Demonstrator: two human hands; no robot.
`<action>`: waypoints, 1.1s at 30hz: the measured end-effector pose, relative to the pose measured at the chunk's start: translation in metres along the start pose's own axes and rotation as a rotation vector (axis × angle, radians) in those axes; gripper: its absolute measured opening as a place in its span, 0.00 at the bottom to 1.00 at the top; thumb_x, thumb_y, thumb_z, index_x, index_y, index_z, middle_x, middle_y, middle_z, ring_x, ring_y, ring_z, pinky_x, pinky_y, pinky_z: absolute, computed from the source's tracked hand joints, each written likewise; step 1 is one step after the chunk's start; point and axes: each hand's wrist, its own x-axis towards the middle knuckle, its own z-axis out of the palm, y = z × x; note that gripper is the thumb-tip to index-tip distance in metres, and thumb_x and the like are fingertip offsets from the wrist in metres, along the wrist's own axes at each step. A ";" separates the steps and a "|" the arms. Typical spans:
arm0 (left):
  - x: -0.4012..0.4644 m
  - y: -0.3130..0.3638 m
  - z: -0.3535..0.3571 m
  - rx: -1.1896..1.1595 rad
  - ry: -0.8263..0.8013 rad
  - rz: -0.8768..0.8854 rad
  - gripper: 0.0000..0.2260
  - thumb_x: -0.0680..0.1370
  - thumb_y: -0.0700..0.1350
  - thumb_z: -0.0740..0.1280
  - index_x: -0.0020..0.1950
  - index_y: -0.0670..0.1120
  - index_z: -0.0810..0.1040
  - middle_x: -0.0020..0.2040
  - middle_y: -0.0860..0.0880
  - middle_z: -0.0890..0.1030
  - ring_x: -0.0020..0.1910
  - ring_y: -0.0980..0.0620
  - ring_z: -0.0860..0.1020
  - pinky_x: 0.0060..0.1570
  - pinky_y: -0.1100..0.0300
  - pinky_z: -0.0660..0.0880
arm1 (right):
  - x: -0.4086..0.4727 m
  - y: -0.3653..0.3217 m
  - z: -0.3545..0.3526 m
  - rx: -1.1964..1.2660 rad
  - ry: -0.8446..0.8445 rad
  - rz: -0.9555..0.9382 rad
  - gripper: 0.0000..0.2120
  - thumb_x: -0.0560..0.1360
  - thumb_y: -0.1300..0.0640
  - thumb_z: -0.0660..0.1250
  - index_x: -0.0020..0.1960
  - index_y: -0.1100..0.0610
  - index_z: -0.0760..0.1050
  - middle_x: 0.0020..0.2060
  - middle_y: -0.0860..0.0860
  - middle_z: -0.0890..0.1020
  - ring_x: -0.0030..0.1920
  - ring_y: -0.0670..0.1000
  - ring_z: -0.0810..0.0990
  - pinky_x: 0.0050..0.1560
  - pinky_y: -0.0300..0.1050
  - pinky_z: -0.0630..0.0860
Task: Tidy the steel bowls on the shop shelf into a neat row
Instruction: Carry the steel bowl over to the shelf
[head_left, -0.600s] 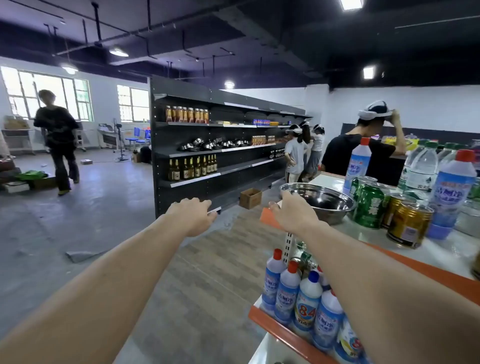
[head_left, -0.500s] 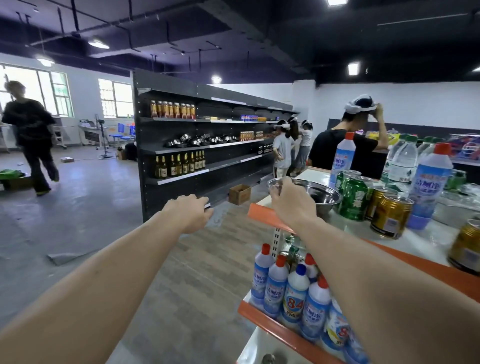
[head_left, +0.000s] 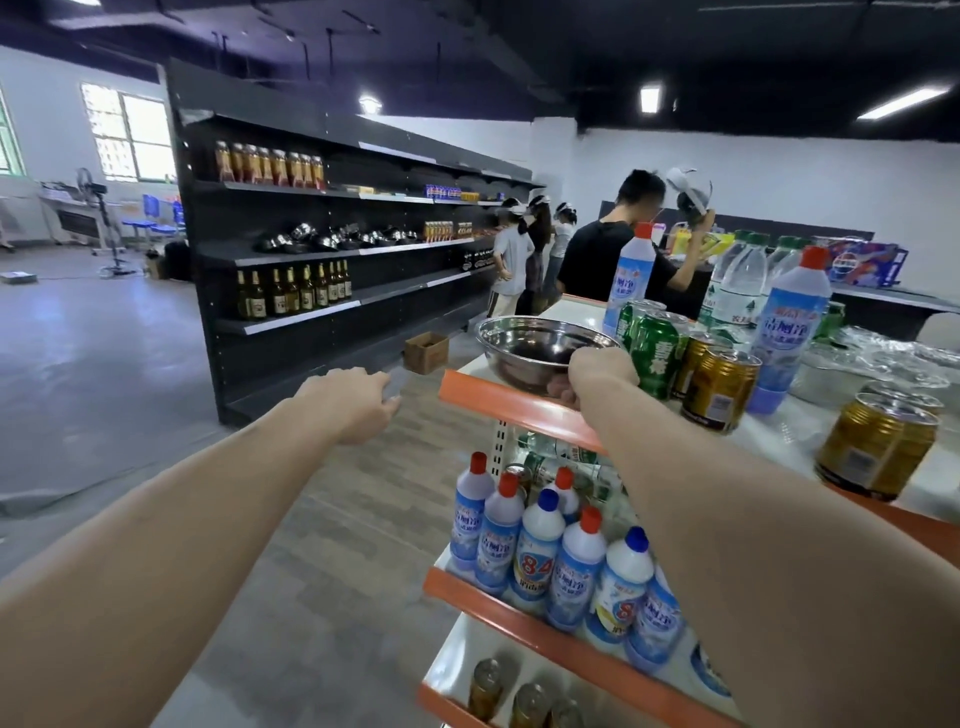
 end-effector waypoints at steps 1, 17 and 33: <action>0.000 -0.003 0.001 0.000 -0.002 -0.002 0.23 0.82 0.58 0.50 0.75 0.51 0.64 0.71 0.45 0.70 0.68 0.41 0.70 0.64 0.45 0.69 | -0.003 -0.003 0.003 0.026 -0.022 -0.002 0.12 0.81 0.61 0.59 0.57 0.67 0.76 0.30 0.57 0.83 0.17 0.47 0.75 0.17 0.36 0.67; -0.028 -0.088 0.036 0.027 0.023 -0.142 0.22 0.82 0.57 0.53 0.74 0.51 0.66 0.68 0.43 0.72 0.64 0.38 0.72 0.59 0.46 0.73 | -0.069 -0.016 0.120 0.174 -0.362 -0.122 0.17 0.78 0.63 0.56 0.53 0.73 0.78 0.29 0.62 0.82 0.14 0.51 0.74 0.16 0.34 0.68; -0.080 -0.169 0.179 -0.017 -0.228 -0.312 0.22 0.81 0.55 0.55 0.70 0.44 0.66 0.66 0.39 0.72 0.63 0.36 0.73 0.57 0.45 0.71 | -0.126 0.148 0.251 -0.031 -0.605 0.063 0.14 0.77 0.69 0.52 0.57 0.71 0.72 0.25 0.63 0.76 0.16 0.54 0.74 0.15 0.37 0.69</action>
